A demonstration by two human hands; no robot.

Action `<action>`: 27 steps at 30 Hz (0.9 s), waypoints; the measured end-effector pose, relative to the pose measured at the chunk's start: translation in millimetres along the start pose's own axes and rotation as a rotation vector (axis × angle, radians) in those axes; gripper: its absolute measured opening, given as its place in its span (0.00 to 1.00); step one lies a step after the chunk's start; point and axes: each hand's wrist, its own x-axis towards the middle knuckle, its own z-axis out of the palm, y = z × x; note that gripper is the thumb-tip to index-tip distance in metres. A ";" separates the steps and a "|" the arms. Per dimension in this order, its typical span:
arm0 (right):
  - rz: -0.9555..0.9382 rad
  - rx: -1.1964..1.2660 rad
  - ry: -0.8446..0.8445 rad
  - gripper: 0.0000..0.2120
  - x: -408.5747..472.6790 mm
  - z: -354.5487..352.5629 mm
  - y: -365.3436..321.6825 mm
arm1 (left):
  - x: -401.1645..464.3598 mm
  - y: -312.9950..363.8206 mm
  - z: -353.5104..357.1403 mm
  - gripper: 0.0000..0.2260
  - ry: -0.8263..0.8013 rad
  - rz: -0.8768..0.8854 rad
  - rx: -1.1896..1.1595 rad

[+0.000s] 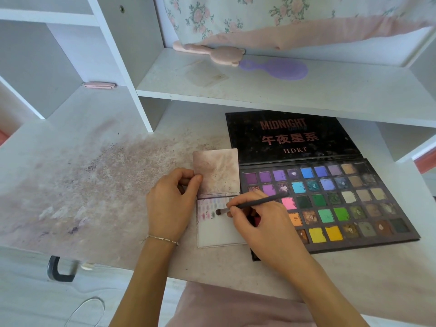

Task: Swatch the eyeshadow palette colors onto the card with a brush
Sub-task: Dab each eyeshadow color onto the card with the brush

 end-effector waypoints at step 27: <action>-0.017 -0.011 -0.004 0.10 0.0 -0.6 -0.4 | 0.4 -1.6 0.3 0.08 -0.005 -0.016 -0.024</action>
